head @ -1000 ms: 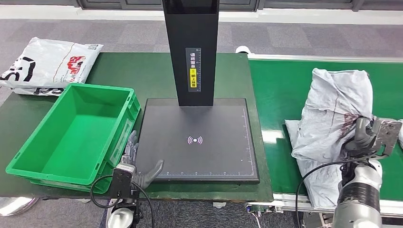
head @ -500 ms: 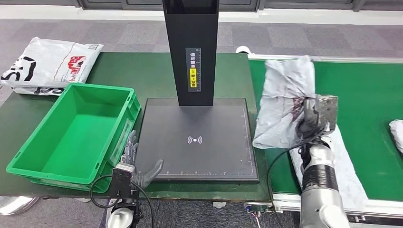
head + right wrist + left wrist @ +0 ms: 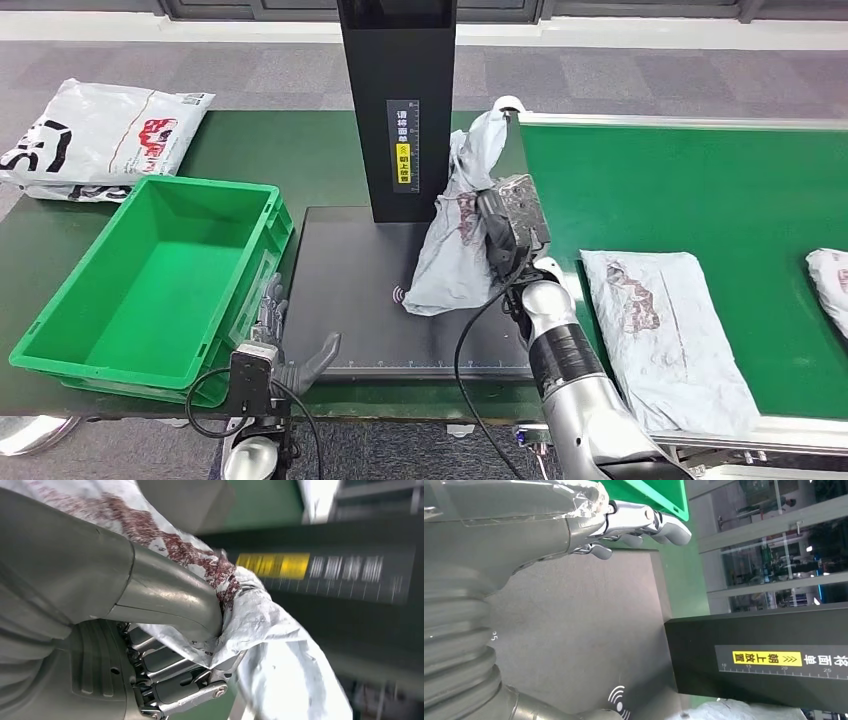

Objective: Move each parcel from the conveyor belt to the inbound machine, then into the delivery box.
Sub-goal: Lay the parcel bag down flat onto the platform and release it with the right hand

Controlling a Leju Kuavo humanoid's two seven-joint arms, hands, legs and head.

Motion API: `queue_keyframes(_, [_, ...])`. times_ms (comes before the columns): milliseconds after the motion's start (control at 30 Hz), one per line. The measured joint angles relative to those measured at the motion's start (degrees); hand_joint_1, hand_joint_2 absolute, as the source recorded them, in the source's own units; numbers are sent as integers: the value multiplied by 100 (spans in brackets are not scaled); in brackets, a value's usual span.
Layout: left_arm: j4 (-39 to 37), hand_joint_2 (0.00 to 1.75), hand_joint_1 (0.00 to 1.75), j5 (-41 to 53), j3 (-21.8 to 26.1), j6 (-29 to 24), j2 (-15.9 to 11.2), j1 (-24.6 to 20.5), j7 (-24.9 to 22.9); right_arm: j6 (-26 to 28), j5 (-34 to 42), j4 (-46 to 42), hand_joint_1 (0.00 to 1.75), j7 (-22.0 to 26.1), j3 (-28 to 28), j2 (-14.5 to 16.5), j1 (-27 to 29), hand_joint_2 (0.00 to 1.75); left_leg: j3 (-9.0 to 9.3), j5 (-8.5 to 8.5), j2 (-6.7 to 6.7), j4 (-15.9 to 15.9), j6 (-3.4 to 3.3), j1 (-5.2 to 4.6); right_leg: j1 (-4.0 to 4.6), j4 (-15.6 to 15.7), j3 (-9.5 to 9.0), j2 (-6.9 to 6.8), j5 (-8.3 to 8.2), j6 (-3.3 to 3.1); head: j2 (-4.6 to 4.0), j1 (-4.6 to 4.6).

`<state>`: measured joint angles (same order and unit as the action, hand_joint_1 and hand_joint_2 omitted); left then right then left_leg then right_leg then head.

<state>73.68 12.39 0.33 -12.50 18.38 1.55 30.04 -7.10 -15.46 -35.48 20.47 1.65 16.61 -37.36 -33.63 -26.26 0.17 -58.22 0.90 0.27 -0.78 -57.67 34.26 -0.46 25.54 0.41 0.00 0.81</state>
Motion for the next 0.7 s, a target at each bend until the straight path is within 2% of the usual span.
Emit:
queue_keyframes(333, [15, 175, 0, -21, 0, -44, 0, 0, -12, -169, 258, 361, 175, -69, 399, 243, -242, 175, -2, 0, 2, 0, 1, 0, 1, 0, 4, 3, 0, 0, 0, 1])
queue_keyframes(467, [2, 175, 0, -21, 0, -87, 0, -4, 36, -87, 980, 476, 3, -215, 802, 355, -294, 175, -2, 0, 7, 0, 1, 0, 1, 0, 8, 8, 0, -1, 0, 2])
queue_keyframes(600, [2, 175, 0, 2, 0, -110, 0, -5, 28, 124, 1600, 622, 0, -324, 1339, 389, -381, 175, -2, 0, 7, 0, 1, 1, 1, 0, 9, 7, 0, -1, 0, 2])
queue_keyframes(700, [-4, 175, 0, 20, 0, -119, 0, -6, 17, 176, 1708, 760, 0, -356, 1533, 393, -440, 175, -2, 0, 6, 0, 1, 0, 1, 0, 9, 6, 0, -1, 0, 2])
